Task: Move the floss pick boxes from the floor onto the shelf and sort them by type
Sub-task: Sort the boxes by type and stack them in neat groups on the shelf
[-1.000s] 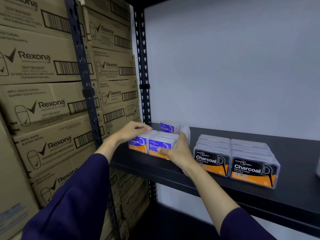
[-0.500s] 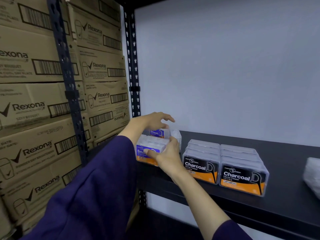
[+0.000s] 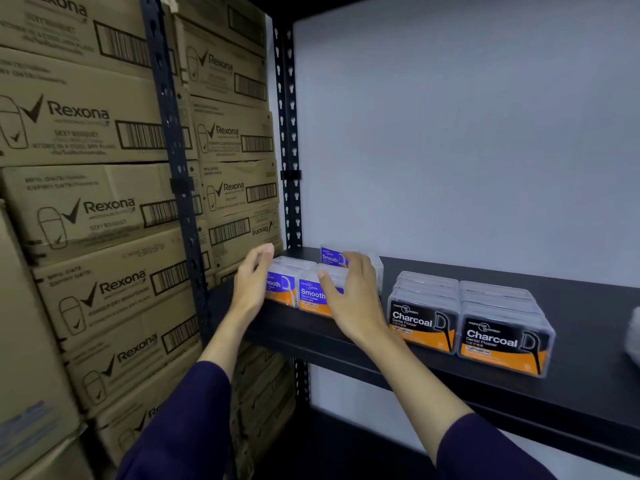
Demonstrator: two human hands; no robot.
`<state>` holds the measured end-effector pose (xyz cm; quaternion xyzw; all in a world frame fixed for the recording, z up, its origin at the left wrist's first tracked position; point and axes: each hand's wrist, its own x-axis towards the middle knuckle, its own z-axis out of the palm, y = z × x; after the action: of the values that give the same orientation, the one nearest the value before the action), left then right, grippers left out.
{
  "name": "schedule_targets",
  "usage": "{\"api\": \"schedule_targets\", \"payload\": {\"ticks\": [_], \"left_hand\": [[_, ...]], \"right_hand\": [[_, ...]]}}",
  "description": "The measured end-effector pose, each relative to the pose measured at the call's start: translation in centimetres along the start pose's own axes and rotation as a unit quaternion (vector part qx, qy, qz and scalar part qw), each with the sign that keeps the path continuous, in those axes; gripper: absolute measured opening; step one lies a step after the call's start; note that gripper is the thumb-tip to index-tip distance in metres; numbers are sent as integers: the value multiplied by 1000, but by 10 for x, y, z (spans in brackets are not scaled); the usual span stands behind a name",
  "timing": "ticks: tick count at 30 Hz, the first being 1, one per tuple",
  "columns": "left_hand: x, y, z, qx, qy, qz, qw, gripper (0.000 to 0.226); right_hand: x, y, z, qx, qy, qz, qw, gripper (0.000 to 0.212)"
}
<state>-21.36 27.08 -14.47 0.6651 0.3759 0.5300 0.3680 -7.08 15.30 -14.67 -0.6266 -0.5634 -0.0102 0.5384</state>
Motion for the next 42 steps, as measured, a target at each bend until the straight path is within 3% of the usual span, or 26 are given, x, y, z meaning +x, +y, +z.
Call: {"api": "schedule_targets", "payload": {"ticks": [4, 10, 14, 17, 20, 23, 29, 32, 37, 42], "left_hand": [[5, -12, 0, 136, -15, -25, 990, 37], [-4, -4, -1, 162, -12, -11, 987, 33], [-7, 0, 0, 171, -7, -10, 985, 32], [-9, 1, -1, 176, -7, -9, 984, 32], [-9, 1, 0, 182, -9, -14, 983, 32], [-9, 1, -1, 187, -6, -15, 982, 31], [-11, 5, 0, 196, -7, -16, 981, 30], [-9, 3, 0, 192, -6, -19, 981, 28], [-8, 1, 0, 197, -9, -13, 980, 26], [-8, 1, 1, 199, -10, -9, 980, 28]], "right_hand": [[29, -12, -9, -63, -6, -5, 998, 31], [86, 5, -27, -228, -135, 185, 946, 35], [94, 12, -32, -225, -172, 214, 935, 23], [106, 5, -38, -228, -192, 218, 929, 32], [111, -1, -37, -215, -258, 208, 919, 22], [113, 5, -28, -139, -315, 206, 916, 36], [123, 2, -22, -97, -199, 138, 966, 28], [131, 0, -16, -137, -234, 106, 957, 35], [137, 7, -1, -247, -310, 109, 912, 50], [138, 16, 11, -237, -274, 102, 927, 44]]}}
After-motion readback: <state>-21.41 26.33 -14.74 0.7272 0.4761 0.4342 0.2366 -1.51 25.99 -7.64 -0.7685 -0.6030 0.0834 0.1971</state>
